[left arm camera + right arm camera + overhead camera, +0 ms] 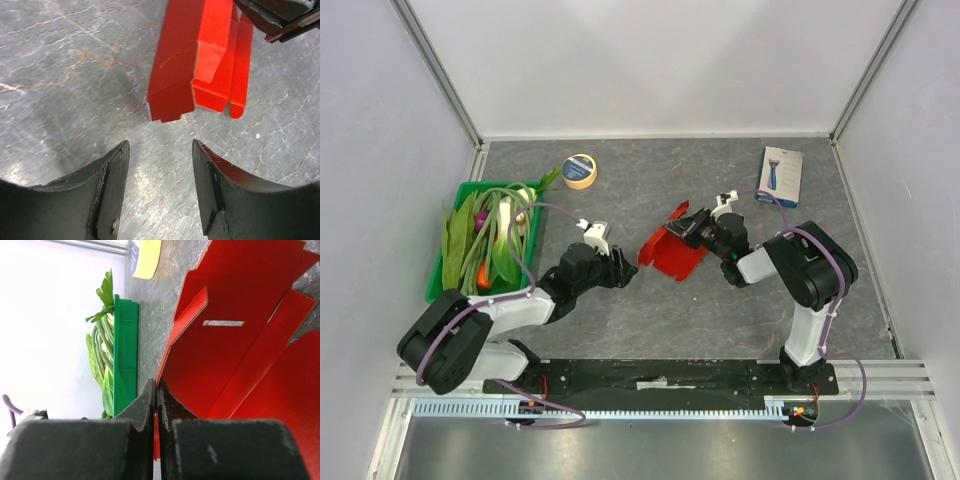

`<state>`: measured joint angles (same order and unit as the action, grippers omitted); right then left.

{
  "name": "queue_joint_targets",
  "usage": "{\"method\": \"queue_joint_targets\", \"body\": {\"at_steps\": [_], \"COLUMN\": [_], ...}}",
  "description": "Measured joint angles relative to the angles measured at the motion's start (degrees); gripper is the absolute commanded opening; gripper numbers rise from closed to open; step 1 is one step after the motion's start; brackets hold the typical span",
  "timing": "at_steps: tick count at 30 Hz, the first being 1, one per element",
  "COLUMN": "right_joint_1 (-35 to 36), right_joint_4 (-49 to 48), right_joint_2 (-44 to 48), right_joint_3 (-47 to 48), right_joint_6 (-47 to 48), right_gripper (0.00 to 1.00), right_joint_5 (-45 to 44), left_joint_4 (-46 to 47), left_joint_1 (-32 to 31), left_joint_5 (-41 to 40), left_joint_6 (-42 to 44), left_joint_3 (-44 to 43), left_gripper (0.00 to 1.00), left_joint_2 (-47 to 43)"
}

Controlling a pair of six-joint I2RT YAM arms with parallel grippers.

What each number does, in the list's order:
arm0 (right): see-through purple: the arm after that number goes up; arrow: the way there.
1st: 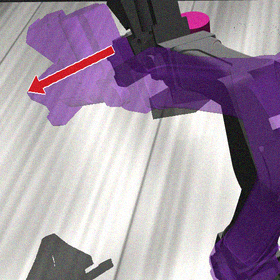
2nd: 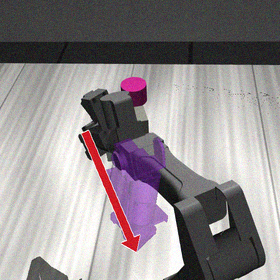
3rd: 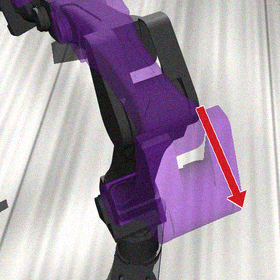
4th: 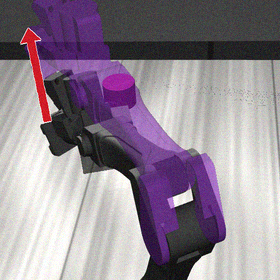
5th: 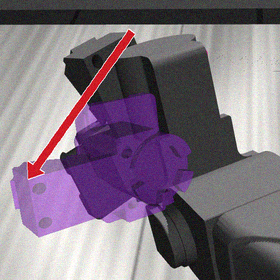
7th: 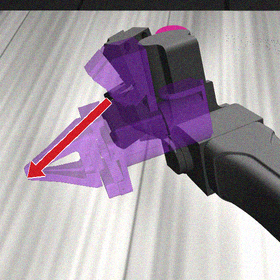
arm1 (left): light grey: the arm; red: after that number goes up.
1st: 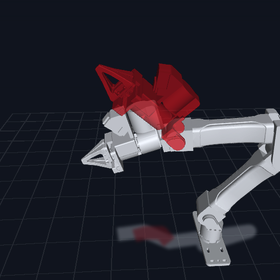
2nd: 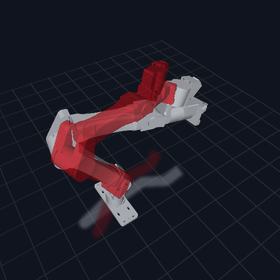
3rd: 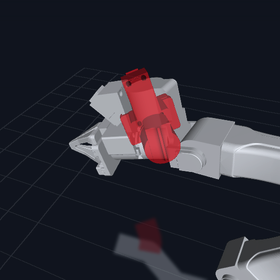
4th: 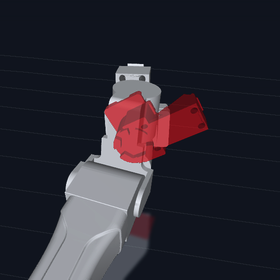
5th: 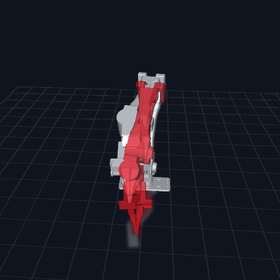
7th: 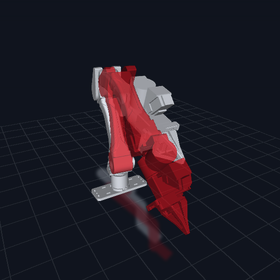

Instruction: Fold the paper box

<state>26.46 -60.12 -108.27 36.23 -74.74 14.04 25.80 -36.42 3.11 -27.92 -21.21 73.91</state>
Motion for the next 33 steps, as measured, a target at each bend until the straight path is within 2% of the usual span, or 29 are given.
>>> {"method": "queue_joint_targets", "body": {"at_steps": [5, 9, 11, 12, 17, 20, 21, 23, 24, 26, 27, 29, 30, 32, 33], "right_joint_1": [0.6, 1.2, 1.5, 1.6, 2.0, 2.2, 2.3, 2.2, 2.2, 2.2, 2.2, 2.3, 2.3, 2.3, 2.4], "right_joint_4": [1.9, 2.5, 2.5, 2.6, 3.5, 5.9, 7.0, 11.7, 15.0, 23.4, 28.3, 38.7, 40.2, 46.7, 49.5], "right_joint_2": [1.2, 1.5, 1.6, 1.7, 2.8, 4.2, 4.8, 7.0, 8.1, 10.1, 11.3, 14.5, 16.2, 21.4, 24.6], "right_joint_3": [-0.2, -0.4, -0.5, -0.7, -1.4, -1.4, -1.4, -0.9, -0.1, 3.0, 4.9, 7.6, 7.8, 7.7, 7.4], "right_joint_6": [-1.3, -2.8, -3.6, -4.0, -5.0, -4.2, -3.2, 0.6, 3.9, 11.2, 16.0, 26.9, 28.2, 35.2, 38.7], "right_gripper": [0.05, 0.06, 0.06, 0.07, 0.11, 0.22, 0.3, 0.37, 0.47, 0.59, 0.7, 0.8, 0.87, 0.88, 0.94], "right_joint_5": [-1.7, -2.8, -3.4, -3.6, -4.3, -4.4, -4.4, -4.2, -3.9, -3.4, -3.1, -3.0, -3.0, -3.7, -4.1], "left_joint_4": [2.6, 3.5, 3.1, 3.0, 2.2, 1.0, 0.7, -0.5, -1.4, -3.8, -5.0, -8.4, -9.9, -12.4, -14.1], "left_joint_1": [-2.1, -3.8, -4.3, -4.5, -4.6, -4.8, -4.9, -5.1, -5.2, -5.2, -5.2, -5.2, -5.2, -5.2, -5.4], "left_joint_5": [0.0, -1.6, -3.2, -4.3, -9.3, -12.1, -12.5, -13.7, -14.1, -14.9, -15.1, -14.8, -14.6, -13.5, -12.8], "left_joint_6": [0.2, 1.2, 2.0, 2.4, 4.6, 6.8, 7.3, 8.3, 8.6, 8.5, 8.4, 8.0, 7.7, 7.3, 7.1], "left_joint_3": [-2.7, -4.7, -6.2, -7.1, -9.3, -10.4, -10.7, -11.7, -12.2, -13.3, -13.9, -15.2, -15.6, -16.0, -16.4], "left_gripper": [0.59, 0.4, 0.36, 0.3, 0.12, 0.07, 0.02, 0.02, 0.02, 0.02, 0.02, 0.02, 0.02, 0.02, 0.02], "left_joint_2": [4.2, 6.3, 8.0, 8.9, 11.0, 11.4, 11.5, 11.8, 11.9, 11.9, 11.7, 10.6, 9.5, 7.2, 5.9]}}
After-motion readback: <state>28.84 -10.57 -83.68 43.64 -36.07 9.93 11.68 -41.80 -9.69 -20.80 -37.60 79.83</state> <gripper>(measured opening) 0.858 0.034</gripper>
